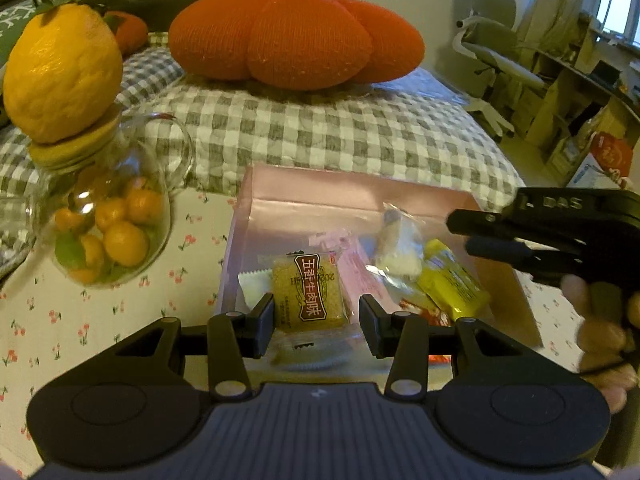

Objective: Organize snacks
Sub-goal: 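Lower the cake packet into the box with the left tool while the right lowers the clear packet in, then open both tools to release the packets and lift away from the box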

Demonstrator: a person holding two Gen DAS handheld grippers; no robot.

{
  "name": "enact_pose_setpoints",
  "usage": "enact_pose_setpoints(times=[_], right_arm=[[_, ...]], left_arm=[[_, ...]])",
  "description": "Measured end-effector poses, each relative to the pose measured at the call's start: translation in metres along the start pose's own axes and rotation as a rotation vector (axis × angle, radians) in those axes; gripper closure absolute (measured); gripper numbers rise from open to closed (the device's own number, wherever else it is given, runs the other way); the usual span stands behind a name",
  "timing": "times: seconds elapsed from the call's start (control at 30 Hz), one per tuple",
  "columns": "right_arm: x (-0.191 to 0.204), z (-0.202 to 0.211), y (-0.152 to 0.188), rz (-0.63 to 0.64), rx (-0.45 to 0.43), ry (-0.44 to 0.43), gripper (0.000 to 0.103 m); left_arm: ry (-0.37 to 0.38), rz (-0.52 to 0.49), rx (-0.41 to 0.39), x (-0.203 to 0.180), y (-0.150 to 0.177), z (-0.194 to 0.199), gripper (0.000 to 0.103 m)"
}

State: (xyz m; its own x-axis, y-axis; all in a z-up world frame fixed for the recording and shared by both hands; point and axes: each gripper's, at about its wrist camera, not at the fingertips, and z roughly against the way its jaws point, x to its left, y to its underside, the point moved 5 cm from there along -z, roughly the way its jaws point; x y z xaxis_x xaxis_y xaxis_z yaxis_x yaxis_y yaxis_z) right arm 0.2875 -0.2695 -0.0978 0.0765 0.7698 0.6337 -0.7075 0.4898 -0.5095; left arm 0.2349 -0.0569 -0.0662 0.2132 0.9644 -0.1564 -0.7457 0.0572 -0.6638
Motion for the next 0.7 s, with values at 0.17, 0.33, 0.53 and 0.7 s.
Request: enact_pose_setpoints(times=[0.17,0.33,0.53,0.7], right_arm=[[-0.004,0.001,0.0,0.01,0.007,0.027,0.056],[-0.008,0.004,-0.002,0.006,-0.002,0.039,0.055],[-0.009,0.005,-0.003,0.014,-0.006,0.046,0.054],[-0.006,0.006,-0.003,0.031,-0.009,0.054,0.053]], left_arm=[[-0.023,0.007,-0.008,0.006,-0.011,-0.017,0.061],[-0.045,-0.007,-0.024,0.005,-0.02,-0.031,0.061],[-0.067,-0.065,-0.044,-0.005,-0.03,-0.041,0.061],[-0.085,-0.087,-0.048,-0.007,-0.032,-0.044,0.054]])
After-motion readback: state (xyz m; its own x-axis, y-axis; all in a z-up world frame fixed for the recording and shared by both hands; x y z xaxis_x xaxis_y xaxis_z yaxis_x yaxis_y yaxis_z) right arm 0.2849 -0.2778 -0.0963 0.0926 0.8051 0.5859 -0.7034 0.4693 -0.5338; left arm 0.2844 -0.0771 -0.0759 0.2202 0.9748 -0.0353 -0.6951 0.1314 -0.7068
